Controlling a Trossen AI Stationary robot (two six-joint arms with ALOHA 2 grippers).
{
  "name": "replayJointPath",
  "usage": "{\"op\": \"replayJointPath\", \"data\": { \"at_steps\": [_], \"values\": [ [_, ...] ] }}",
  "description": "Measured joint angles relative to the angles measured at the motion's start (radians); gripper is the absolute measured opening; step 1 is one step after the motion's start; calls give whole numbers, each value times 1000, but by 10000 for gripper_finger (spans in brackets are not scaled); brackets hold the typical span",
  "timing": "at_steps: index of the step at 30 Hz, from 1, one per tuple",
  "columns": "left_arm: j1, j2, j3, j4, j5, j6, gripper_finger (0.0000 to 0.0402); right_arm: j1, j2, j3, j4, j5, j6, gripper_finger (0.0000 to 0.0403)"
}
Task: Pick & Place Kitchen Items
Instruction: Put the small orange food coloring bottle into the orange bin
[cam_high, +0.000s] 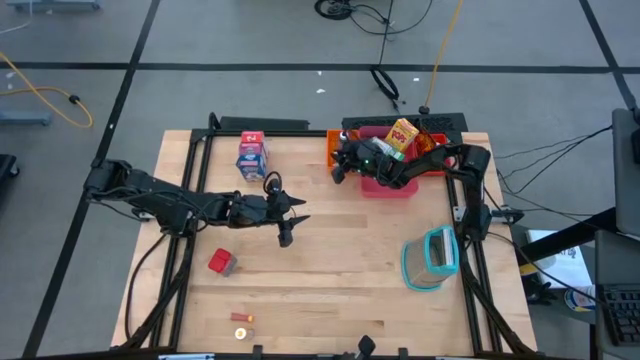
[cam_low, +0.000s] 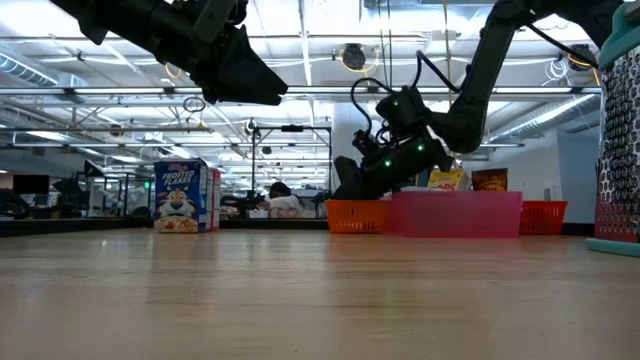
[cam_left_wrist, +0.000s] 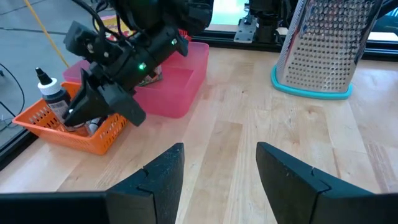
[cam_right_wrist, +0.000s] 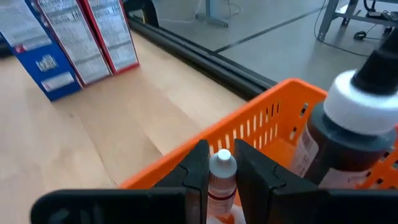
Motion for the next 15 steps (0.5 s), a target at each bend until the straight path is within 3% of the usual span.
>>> {"op": "replayJointPath", "data": {
  "at_steps": [7, 15],
  "values": [
    [0, 0, 0, 0, 0, 0, 202, 0, 0, 0, 14, 0, 4, 45],
    [0, 0, 0, 0, 0, 1, 203, 0, 0, 0, 12, -3, 14, 81]
  ]
}}
